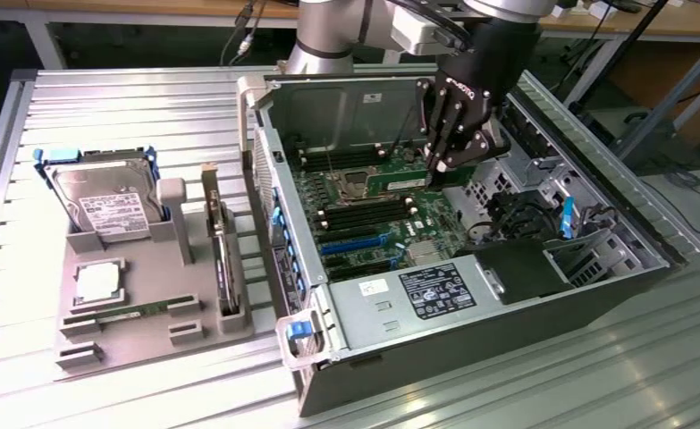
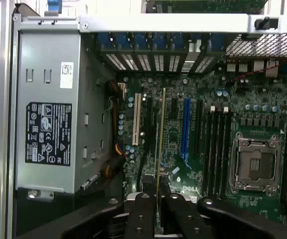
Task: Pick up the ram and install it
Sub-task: 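Pick up the ram and move it above insertion slot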
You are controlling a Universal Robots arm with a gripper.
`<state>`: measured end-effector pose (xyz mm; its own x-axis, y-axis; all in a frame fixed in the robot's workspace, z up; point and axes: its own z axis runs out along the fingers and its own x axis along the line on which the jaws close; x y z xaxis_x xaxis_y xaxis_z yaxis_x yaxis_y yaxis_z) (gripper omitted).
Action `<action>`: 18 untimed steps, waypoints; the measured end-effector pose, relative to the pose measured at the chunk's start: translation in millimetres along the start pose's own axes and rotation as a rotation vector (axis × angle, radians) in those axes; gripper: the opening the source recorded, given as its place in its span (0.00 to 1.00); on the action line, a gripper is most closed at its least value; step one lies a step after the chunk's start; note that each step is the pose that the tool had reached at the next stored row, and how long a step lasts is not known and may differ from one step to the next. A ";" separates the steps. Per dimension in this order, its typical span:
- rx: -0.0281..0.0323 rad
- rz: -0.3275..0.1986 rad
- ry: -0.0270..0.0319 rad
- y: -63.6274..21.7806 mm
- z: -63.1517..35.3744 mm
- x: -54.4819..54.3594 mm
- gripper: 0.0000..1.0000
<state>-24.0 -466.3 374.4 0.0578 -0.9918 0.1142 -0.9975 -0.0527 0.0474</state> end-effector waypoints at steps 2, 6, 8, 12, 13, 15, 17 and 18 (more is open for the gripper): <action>0.0000 0.000 0.0002 -0.1 0.0 0.0 0.14; 0.0003 0.000 -0.0004 -0.2 0.1 -0.3 0.14; 0.0009 0.001 -0.0040 -0.5 0.6 -1.6 0.14; 0.0024 0.004 -0.0117 -0.8 1.3 -4.2 0.14; 0.0031 0.006 -0.0193 -0.9 1.6 -4.3 0.14; 0.0030 0.018 -0.0434 -1.5 2.3 -4.4 0.14; 0.0028 0.036 -0.0773 -2.0 3.5 -4.6 0.14; 0.0027 0.041 -0.0846 -2.0 4.9 -5.2 0.14</action>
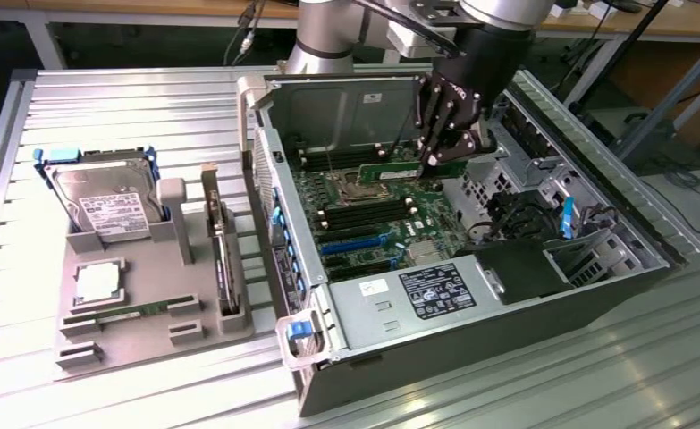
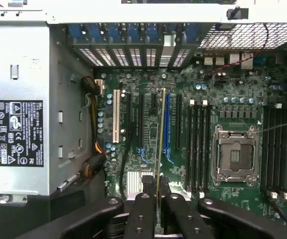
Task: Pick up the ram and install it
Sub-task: 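Pick up the ram and move it above insertion slot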
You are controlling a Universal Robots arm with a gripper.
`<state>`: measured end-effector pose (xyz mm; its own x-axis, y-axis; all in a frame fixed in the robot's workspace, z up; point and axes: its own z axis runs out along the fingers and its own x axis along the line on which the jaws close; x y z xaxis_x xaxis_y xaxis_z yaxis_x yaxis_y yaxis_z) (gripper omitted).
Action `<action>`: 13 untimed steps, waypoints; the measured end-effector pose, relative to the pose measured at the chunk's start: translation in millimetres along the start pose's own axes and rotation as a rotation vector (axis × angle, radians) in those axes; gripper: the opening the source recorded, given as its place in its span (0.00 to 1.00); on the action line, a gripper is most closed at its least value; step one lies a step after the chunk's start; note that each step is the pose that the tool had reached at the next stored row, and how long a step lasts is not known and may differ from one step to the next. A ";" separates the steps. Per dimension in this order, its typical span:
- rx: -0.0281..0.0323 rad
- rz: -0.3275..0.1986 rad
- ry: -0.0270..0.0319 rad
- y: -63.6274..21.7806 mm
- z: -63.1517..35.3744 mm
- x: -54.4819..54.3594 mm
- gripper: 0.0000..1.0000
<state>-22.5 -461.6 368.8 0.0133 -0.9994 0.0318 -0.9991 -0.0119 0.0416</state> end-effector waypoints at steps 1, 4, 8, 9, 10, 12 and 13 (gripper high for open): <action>0.0000 0.002 -0.0024 -0.3 2.0 -2.0 0.14; -0.0001 0.002 -0.0025 -1.0 6.3 -24.5 0.14; 0.0007 -0.011 -0.0027 -1.4 14.8 -42.5 0.14; 0.0007 -0.014 -0.0030 -1.2 15.5 -42.5 0.14; 0.0006 -0.014 -0.0030 -1.2 15.5 -42.5 0.14; 0.0006 -0.014 -0.0030 -1.2 15.5 -42.5 0.14; 0.0006 -0.014 -0.0031 -1.2 15.6 -42.5 0.14</action>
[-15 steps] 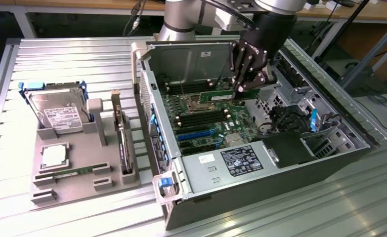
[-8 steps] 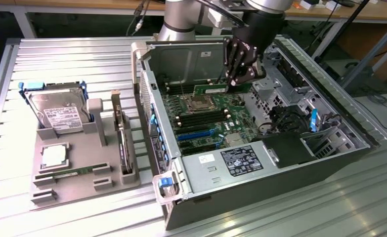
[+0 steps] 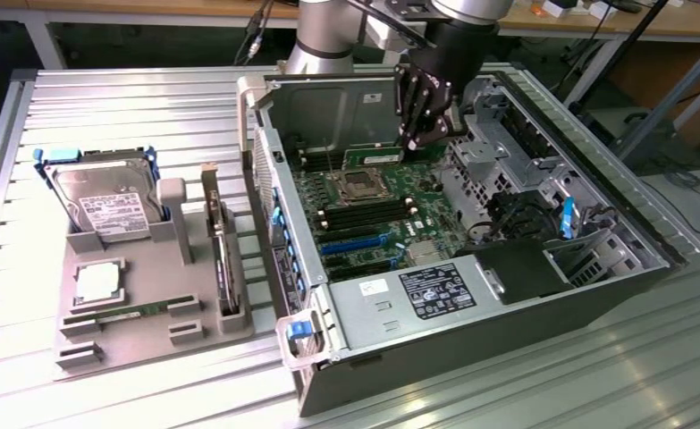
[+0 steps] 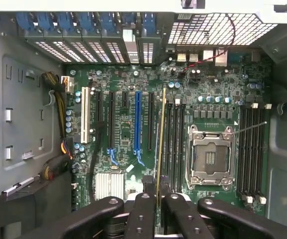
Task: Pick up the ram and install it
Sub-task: 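Pick up the ram and move it above insertion slot, then insert the ram into the slot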
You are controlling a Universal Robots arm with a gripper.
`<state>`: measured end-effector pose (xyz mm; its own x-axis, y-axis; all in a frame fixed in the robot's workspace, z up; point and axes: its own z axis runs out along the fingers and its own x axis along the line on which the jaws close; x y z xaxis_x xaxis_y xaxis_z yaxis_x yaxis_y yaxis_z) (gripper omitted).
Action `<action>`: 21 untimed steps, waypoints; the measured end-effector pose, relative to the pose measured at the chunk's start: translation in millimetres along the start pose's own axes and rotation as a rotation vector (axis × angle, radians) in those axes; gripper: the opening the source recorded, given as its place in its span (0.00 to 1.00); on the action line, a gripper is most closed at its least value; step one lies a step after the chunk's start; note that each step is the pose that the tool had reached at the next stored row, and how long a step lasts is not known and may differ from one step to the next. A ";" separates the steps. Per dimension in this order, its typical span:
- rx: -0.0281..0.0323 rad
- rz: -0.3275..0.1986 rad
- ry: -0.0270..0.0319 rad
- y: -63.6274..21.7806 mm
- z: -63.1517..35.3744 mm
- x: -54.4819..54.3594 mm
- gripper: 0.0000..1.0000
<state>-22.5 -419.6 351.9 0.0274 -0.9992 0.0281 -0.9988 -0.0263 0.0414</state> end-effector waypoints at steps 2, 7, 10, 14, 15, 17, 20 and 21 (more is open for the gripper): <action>0.0000 0.000 0.0000 0.0 0.0 0.0 0.14; 0.0000 0.000 0.0000 0.1 0.0 0.0 0.14; 0.0005 0.000 0.0004 0.3 6.5 -0.5 0.14; 0.0005 0.001 0.0005 0.8 17.9 -0.8 0.14; 0.0005 0.002 0.0004 0.7 20.5 -0.9 0.14; 0.0004 0.002 0.0006 0.4 28.6 -1.1 0.14; 0.0006 -0.003 0.0008 -0.9 35.9 -1.7 0.14; 0.0007 -0.006 0.0010 -1.2 37.7 -1.8 0.14</action>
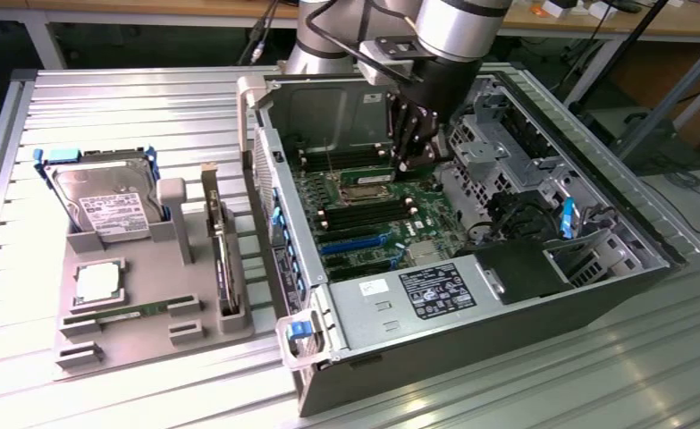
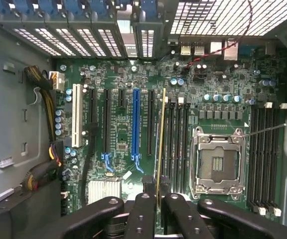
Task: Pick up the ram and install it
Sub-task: 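Insert the ram into the slot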
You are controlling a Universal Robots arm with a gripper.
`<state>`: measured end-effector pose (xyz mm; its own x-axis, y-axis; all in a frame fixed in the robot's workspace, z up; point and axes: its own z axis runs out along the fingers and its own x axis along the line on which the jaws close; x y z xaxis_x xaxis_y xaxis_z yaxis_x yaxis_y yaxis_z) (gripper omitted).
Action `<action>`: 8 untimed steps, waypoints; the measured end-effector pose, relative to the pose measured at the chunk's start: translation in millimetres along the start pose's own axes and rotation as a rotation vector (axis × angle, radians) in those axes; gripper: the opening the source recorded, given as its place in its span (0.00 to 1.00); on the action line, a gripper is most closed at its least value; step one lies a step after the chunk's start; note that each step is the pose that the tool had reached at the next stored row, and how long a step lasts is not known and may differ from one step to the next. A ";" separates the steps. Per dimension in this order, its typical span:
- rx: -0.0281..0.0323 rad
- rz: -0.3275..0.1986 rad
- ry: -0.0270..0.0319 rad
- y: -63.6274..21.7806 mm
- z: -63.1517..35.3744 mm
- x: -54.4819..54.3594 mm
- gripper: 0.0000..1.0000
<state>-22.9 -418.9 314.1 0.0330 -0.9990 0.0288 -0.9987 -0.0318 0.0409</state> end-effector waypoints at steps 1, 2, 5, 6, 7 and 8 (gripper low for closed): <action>0.0000 -0.001 0.0001 -0.3 1.9 -0.1 0.14; 0.0001 -0.001 0.0001 -0.6 3.6 -0.2 0.14; 0.0001 -0.006 0.0005 -3.9 9.2 -1.5 0.14; 0.0003 -0.010 0.0007 -6.8 11.9 -3.6 0.14; 0.0002 -0.012 0.0009 -8.9 16.4 -9.9 0.14; 0.0003 -0.013 0.0009 -8.3 19.4 -14.5 0.14</action>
<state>-15.9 -404.8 294.0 0.0457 -0.9985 0.0292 -0.9982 -0.0444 0.0409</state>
